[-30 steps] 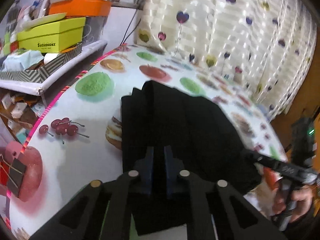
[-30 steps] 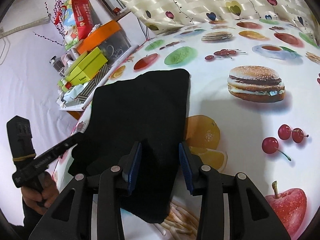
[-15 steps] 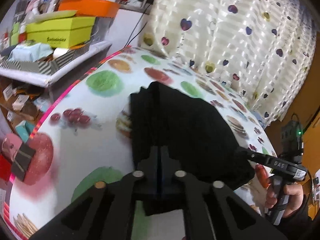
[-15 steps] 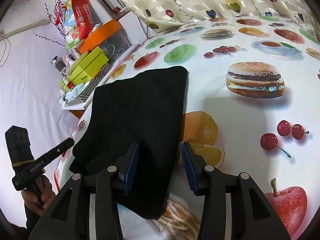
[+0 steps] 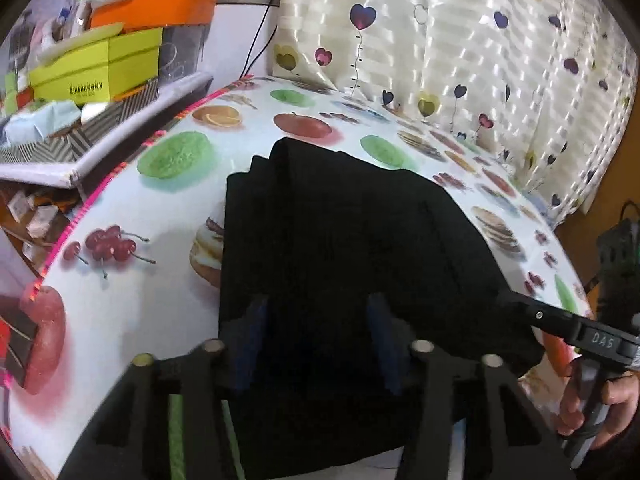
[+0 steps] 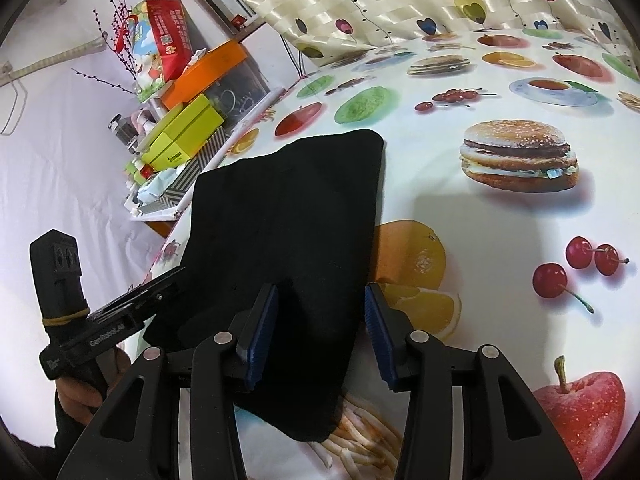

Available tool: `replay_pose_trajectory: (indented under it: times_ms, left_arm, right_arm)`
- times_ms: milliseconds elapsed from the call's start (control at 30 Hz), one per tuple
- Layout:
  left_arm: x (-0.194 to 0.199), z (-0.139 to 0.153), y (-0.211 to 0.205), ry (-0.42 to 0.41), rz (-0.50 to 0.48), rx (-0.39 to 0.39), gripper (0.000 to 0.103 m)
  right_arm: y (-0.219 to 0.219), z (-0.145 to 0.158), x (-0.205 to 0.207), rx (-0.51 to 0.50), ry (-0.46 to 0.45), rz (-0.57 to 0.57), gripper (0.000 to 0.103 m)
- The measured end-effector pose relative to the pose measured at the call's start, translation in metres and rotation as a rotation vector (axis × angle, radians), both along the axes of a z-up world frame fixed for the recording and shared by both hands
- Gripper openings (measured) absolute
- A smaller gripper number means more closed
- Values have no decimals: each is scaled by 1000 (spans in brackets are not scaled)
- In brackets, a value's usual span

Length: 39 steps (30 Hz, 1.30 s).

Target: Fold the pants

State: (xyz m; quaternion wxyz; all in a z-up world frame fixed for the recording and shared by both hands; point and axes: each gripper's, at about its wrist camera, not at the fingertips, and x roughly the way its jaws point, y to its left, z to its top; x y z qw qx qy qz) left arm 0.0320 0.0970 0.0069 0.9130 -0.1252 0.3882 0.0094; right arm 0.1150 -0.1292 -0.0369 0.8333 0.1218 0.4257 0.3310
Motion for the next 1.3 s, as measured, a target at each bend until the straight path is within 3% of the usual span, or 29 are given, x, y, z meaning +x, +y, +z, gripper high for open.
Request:
replay_pose_trajectory:
  times_ms: [33, 233, 333, 533, 667, 700, 733, 833, 1167, 1267, 1300]
  left_arm:
    - [-2, 2, 1, -5, 19, 13, 27]
    - [-15, 18, 15, -57, 25, -84, 12]
    - [-25, 23, 11, -74, 19, -81, 12]
    - [-25, -1, 28, -27, 35, -117, 14]
    - [-27, 0, 23, -27, 48, -51, 21]
    - [-26, -1, 22, -26, 53, -39, 25]
    - [-27, -1, 22, -26, 59, -29, 27]
    - [-26, -1, 20, -25, 60, -11, 28]
    - [4, -1, -12, -26, -101, 5, 28]
    - [11, 1, -25, -18, -153, -7, 28]
    - [11, 3, -26, -19, -155, -6, 28]
  right_arm:
    - [0, 0, 0, 0, -1, -1, 45]
    - [1, 1, 0, 1, 6, 1, 45]
    - [0, 1, 0, 3, 11, 6, 45]
    - [1, 1, -1, -4, 5, 12, 45]
    - [7, 4, -1, -49, 1, 24, 45]
    - [8, 4, -2, -63, -4, 25, 41]
    - [12, 4, -3, -74, -6, 39, 28]
    - [11, 7, -8, -77, -33, 41, 15]
    - [-33, 3, -32, -53, -26, -39, 15]
    - [-52, 3, -32, -53, -7, -76, 22]
    - [-57, 3, -32, -53, 1, -85, 28]
